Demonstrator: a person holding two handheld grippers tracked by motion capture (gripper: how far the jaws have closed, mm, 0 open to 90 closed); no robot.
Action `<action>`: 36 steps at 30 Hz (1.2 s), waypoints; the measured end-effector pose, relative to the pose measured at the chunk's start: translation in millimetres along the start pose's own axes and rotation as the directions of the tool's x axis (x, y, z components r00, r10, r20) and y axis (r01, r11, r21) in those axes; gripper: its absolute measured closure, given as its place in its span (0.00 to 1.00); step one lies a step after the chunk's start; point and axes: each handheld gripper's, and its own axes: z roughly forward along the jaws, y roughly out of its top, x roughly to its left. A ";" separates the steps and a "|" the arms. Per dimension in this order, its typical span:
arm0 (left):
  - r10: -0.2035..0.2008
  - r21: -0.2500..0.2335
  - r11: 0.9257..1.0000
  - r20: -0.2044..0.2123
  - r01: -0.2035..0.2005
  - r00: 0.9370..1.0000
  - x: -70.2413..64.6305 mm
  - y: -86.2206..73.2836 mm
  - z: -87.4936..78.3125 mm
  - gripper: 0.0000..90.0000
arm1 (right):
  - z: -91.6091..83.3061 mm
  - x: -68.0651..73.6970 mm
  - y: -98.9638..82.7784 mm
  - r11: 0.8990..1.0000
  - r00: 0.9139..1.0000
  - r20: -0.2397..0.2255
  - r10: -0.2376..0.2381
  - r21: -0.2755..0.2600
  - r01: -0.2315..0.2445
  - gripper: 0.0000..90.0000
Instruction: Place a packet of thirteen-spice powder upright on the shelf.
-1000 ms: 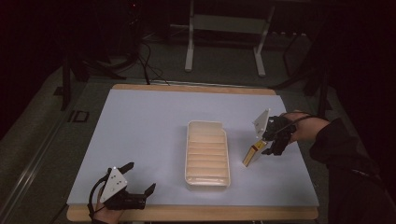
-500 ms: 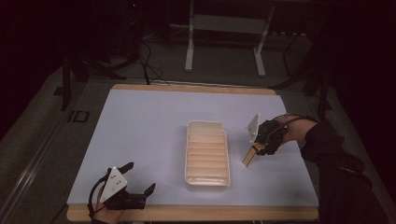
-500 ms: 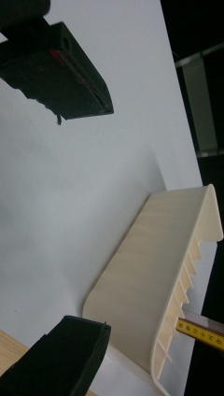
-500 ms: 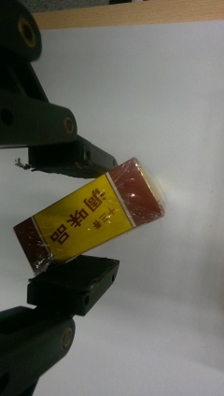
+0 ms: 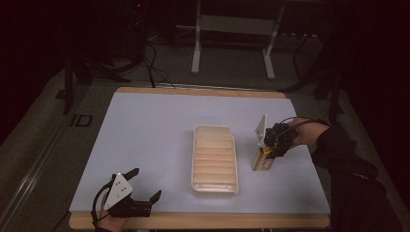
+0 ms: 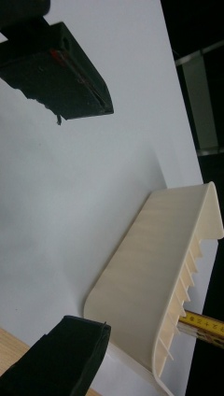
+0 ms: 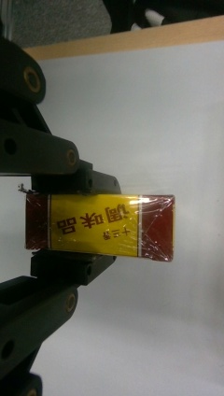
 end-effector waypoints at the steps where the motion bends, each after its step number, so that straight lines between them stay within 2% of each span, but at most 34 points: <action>1: -0.001 -0.001 1.000 0.000 0.001 1.000 -0.1 0.1 0.0 0.00 | -1.7 -0.7 0.6 1.000 1.000 -0.001 -0.003 -0.005 0.003 0.75; 11: 0.000 -0.003 1.000 0.001 0.000 1.000 -0.7 0.3 -0.3 0.00 | -23.0 2.4 7.2 0.999 0.999 -0.001 0.050 0.002 -0.050 0.75; 15: 0.000 -0.002 1.000 0.000 0.000 1.000 -0.7 0.3 -0.2 0.00 | -28.6 2.9 8.6 0.999 0.999 0.001 0.051 -0.005 -0.051 0.75; 17: 0.000 -0.002 1.000 0.001 0.000 1.000 -0.7 0.3 -0.2 0.00 | -38.7 3.2 11.2 0.997 0.997 0.001 0.078 0.000 -0.078 0.75; 21: 0.000 -0.002 1.000 0.000 0.000 1.000 -0.8 0.3 -0.2 0.00 | -49.9 2.0 15.1 0.995 0.995 0.004 0.103 0.002 -0.103 0.75; 26: 0.000 -0.003 1.000 0.002 0.000 1.000 -0.7 0.4 -0.5 0.00 | -64.7 2.9 22.0 0.996 0.996 0.031 0.087 -0.013 -0.086 0.75; 33: 0.000 -0.004 1.000 0.004 0.000 1.000 -0.7 0.4 -0.5 0.00 | -83.6 -1.4 33.7 0.994 0.995 0.083 0.053 -0.094 -0.045 0.75; 36: 0.000 -0.004 1.000 0.004 0.000 1.000 -0.7 0.4 -0.7 0.00 | -85.5 -4.0 41.0 0.991 0.996 0.081 0.039 -0.131 -0.028 0.75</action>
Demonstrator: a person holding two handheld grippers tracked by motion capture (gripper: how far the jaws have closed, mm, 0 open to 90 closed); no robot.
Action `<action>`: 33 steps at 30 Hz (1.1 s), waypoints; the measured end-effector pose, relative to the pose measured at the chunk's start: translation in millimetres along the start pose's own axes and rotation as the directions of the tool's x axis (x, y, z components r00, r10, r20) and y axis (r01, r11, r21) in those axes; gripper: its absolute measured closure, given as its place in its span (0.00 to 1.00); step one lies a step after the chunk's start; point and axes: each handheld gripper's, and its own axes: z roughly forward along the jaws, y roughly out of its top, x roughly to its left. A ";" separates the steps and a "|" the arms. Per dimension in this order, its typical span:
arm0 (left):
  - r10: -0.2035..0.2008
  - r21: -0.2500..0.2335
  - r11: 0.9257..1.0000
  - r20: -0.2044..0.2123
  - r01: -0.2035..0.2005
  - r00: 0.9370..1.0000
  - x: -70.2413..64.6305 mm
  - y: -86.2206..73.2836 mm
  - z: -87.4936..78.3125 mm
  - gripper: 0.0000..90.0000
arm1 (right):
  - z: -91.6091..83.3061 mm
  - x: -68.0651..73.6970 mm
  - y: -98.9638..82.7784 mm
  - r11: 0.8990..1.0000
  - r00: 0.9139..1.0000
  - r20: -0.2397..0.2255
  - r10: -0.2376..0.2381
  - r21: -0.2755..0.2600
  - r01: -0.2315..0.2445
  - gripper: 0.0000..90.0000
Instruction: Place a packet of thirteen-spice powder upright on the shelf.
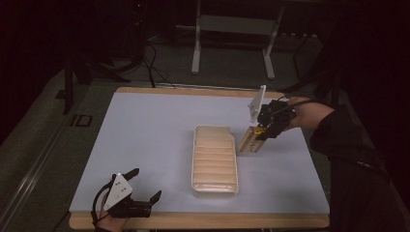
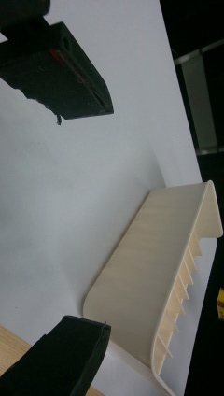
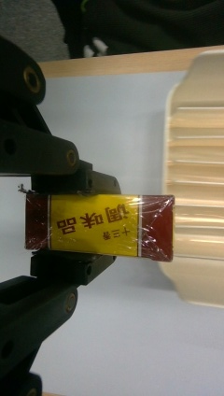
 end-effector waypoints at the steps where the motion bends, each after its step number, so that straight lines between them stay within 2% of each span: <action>1: 0.000 -0.001 1.000 0.000 0.000 1.000 0.0 0.0 0.0 0.00 | 0.5 -1.2 2.8 1.000 1.000 -0.002 -0.004 -0.011 0.004 0.75; 6: 0.003 -0.001 1.000 0.002 -0.003 1.000 -0.2 0.0 0.0 0.00 | 4.2 -4.7 15.6 0.998 1.000 0.020 -0.007 -0.060 0.008 0.75; 10: 0.006 -0.002 1.000 0.004 -0.006 1.000 -0.6 0.2 0.1 0.00 | 6.4 -6.6 20.4 0.994 0.999 0.032 -0.031 -0.104 0.034 0.75; 11: 0.007 -0.002 1.000 0.004 -0.007 1.000 -0.6 0.1 0.1 0.00 | 7.8 -8.8 23.9 0.991 0.999 0.037 -0.015 -0.131 0.020 0.75; 16: 0.009 0.000 1.000 0.003 -0.009 1.000 -0.7 -0.1 0.5 0.00 | 9.1 -13.0 26.4 0.987 1.000 0.030 -0.001 -0.162 0.006 0.75; 17: 0.011 0.003 1.000 0.006 -0.011 1.000 -1.1 -0.2 1.0 0.00 | 11.7 -16.6 29.6 0.979 0.999 0.040 0.006 -0.204 0.003 0.75; 20: 0.013 0.002 1.000 0.007 -0.013 1.000 -1.2 -0.1 0.9 0.00 | 13.8 -17.2 31.6 0.976 0.999 0.050 -0.002 -0.218 0.013 0.75; 23: 0.015 0.001 1.000 0.006 -0.015 1.000 -0.6 -0.1 0.3 0.00 | 17.7 -19.0 33.9 0.964 0.999 0.053 0.000 -0.264 0.014 0.75; 27: 0.014 0.002 1.000 0.007 -0.014 1.000 -0.7 -0.1 0.3 0.00 | 22.6 -22.1 34.1 0.957 0.998 0.054 0.014 -0.289 0.002 0.75; 28: 0.014 0.001 1.000 0.009 -0.014 1.000 -1.1 -0.1 0.5 0.00 | 27.5 -25.4 33.0 0.947 0.998 0.064 0.021 -0.322 0.001 0.75; 31: 0.015 0.001 1.000 0.009 -0.015 1.000 -0.9 -0.1 0.3 0.00 | 33.6 -27.5 30.9 0.933 0.998 0.057 0.021 -0.359 0.001 0.75; 33: 0.014 0.002 1.000 0.007 -0.014 1.000 -0.9 -0.2 0.4 0.00 | 38.8 -28.4 30.1 0.933 0.999 0.051 0.016 -0.359 0.003 0.75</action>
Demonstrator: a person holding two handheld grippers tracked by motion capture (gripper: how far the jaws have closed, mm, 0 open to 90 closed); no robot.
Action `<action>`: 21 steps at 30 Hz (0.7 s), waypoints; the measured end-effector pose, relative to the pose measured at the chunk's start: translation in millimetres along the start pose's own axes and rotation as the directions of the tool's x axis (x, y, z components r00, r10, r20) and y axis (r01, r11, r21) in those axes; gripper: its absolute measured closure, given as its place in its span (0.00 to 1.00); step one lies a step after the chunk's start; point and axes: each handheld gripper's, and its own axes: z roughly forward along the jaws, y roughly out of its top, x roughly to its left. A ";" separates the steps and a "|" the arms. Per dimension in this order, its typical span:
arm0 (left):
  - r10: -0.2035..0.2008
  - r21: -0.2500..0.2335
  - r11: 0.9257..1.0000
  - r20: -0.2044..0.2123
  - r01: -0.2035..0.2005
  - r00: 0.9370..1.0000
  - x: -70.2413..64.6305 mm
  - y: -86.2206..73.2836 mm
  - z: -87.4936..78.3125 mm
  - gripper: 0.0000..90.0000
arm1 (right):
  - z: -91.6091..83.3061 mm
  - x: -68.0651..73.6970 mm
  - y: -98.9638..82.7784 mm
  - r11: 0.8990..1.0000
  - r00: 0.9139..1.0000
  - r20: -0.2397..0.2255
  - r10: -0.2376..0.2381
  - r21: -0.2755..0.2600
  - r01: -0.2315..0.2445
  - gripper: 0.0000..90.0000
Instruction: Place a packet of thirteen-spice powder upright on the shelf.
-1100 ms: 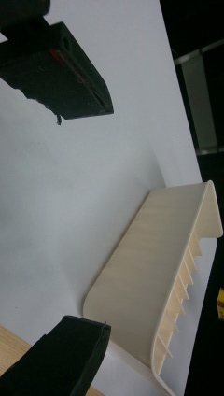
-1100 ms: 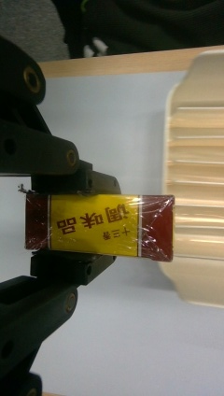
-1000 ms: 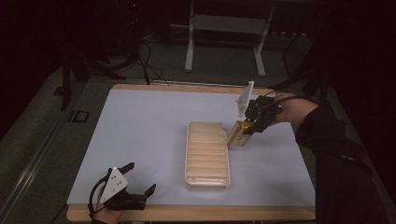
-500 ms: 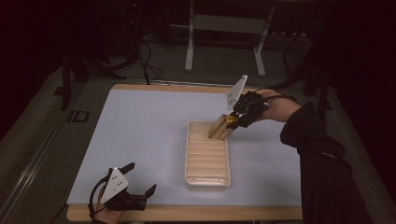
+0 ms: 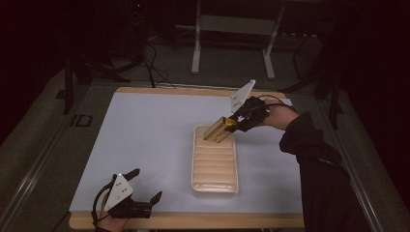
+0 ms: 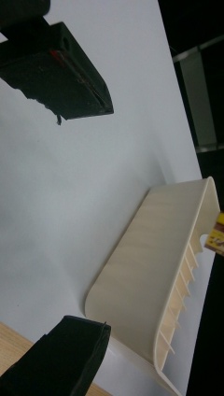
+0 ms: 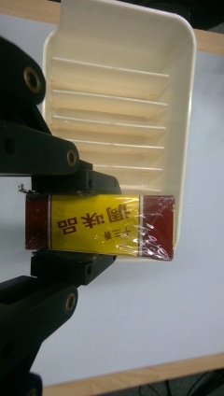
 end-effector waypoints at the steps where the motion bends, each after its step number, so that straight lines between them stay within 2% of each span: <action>1: 0.000 0.001 1.000 0.001 0.000 1.000 0.0 0.0 0.1 0.00 | 2.4 -0.3 -1.2 1.000 1.000 0.003 -0.003 0.005 0.003 0.75; 10: 0.001 0.002 1.000 0.003 -0.001 1.000 -0.1 -0.1 0.2 0.00 | 19.9 -1.3 -10.4 1.000 1.000 -0.024 -0.004 0.006 0.004 0.75; 14: 0.001 0.004 1.000 0.003 -0.001 1.000 -0.2 -0.1 0.4 0.00 | 31.8 -2.2 -11.9 0.998 1.000 -0.030 -0.008 0.058 0.009 0.75; 21: 0.000 0.004 1.000 0.006 0.000 1.000 -0.2 -0.3 0.3 0.00 | 50.7 -4.6 -11.1 0.993 0.998 -0.057 0.014 0.117 -0.007 0.75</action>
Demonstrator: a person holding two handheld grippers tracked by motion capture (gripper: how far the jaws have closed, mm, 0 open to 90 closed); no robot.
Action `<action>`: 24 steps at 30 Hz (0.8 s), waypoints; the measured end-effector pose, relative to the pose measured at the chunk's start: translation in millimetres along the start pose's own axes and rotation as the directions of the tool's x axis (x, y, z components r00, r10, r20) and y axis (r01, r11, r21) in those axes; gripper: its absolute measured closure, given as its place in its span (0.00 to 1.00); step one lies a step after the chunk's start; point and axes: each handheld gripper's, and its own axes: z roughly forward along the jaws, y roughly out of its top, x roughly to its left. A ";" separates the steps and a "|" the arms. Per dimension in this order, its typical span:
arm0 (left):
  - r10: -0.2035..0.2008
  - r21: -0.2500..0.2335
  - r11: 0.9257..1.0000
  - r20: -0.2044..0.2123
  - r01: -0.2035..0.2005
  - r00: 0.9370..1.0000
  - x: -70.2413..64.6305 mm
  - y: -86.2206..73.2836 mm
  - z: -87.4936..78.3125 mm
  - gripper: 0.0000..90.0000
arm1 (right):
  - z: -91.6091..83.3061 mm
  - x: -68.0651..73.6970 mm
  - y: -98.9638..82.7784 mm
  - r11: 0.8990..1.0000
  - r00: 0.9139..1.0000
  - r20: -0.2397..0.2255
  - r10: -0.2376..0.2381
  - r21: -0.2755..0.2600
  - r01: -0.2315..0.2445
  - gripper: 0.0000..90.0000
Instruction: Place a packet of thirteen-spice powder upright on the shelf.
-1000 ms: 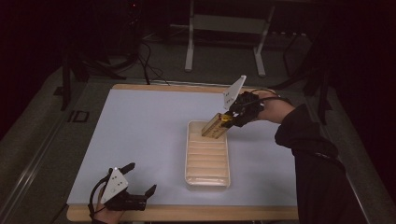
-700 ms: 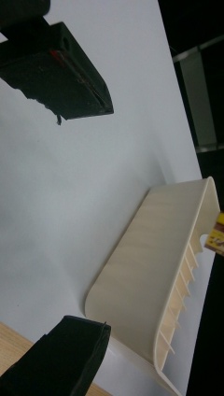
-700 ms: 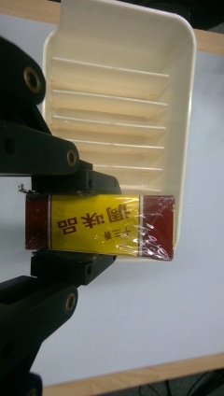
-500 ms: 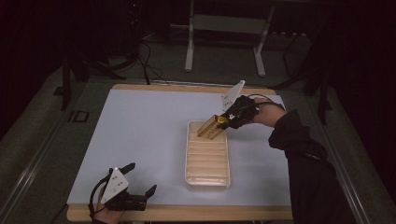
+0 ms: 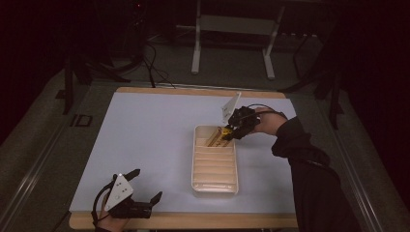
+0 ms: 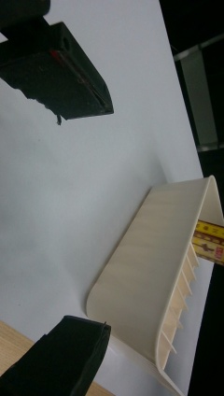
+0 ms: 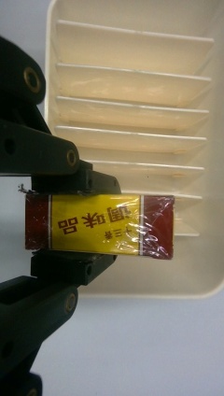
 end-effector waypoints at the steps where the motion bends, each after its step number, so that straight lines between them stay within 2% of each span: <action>1: 0.000 0.000 1.000 0.000 0.000 1.000 0.0 0.0 0.0 0.00 | 1.9 0.0 1.2 1.000 1.000 -0.004 0.009 0.014 -0.009 0.75; 7: 0.001 0.000 1.000 0.002 -0.001 1.000 -0.5 0.1 0.0 0.00 | 16.0 -1.8 8.2 0.996 1.000 -0.011 0.027 0.084 -0.026 0.75; 20: 0.004 0.000 1.000 0.004 -0.004 1.000 -0.7 0.1 0.3 0.00 | 24.7 -2.4 22.2 0.998 0.999 -0.006 0.034 0.061 -0.034 0.74; 24: 0.003 0.001 1.000 0.005 -0.003 1.000 -0.5 0.2 0.6 0.00 | 21.5 -2.2 24.0 0.998 0.999 -0.007 0.034 0.046 -0.034 0.68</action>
